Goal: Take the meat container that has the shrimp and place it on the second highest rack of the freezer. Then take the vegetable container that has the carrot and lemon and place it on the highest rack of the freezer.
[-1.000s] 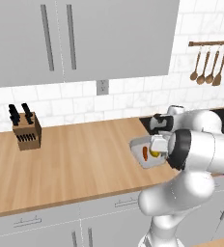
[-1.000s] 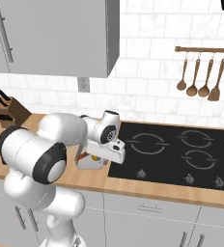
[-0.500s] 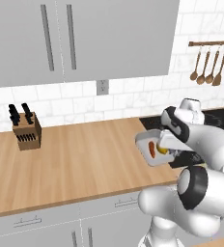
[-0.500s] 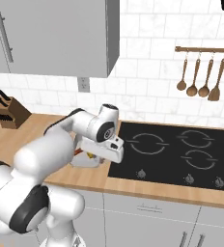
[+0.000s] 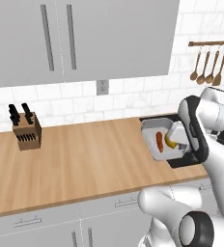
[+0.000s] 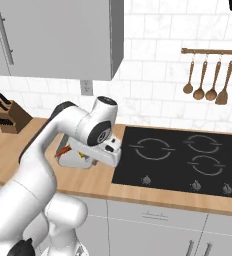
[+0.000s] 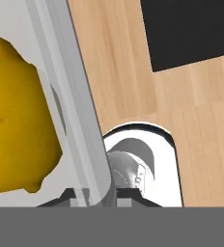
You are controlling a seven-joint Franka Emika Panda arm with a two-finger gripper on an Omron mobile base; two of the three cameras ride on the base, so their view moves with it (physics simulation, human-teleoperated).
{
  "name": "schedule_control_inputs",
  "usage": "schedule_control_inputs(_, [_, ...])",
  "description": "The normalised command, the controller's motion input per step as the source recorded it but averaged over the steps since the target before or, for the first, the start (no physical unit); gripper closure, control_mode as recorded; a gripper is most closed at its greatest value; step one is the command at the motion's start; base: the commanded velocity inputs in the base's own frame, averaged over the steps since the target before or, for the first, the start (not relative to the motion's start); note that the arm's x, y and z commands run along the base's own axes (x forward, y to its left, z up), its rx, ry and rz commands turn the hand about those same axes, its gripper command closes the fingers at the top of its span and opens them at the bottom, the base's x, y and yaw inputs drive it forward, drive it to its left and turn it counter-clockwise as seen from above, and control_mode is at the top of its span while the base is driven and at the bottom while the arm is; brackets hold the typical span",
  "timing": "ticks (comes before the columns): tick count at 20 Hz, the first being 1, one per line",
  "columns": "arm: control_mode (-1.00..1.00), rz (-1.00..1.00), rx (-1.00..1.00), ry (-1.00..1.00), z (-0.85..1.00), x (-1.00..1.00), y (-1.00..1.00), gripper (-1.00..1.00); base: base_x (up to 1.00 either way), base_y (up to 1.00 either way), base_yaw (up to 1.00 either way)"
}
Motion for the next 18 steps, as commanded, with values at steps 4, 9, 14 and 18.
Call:
schedule_control_inputs(4, [-1.00, -0.05, 0.04, 0.00, 0.80, -0.86, 0.15, 1.00, 0.00, 0.00, 0.00])
schedule_control_inputs(9, [-1.00, 0.00, 0.00, 0.00, 0.28, -0.65, 0.01, 1.00, 0.00, 0.00, 0.00])
schedule_control_inputs(14, [-1.00, 0.00, 0.00, -0.05, 0.00, -0.08, 0.11, 1.00, 0.00, 0.00, 0.00])
schedule_control_inputs(18, [-1.00, 0.00, 0.00, 0.00, 0.00, -0.26, 0.21, 1.00, 0.00, 0.00, 0.00])
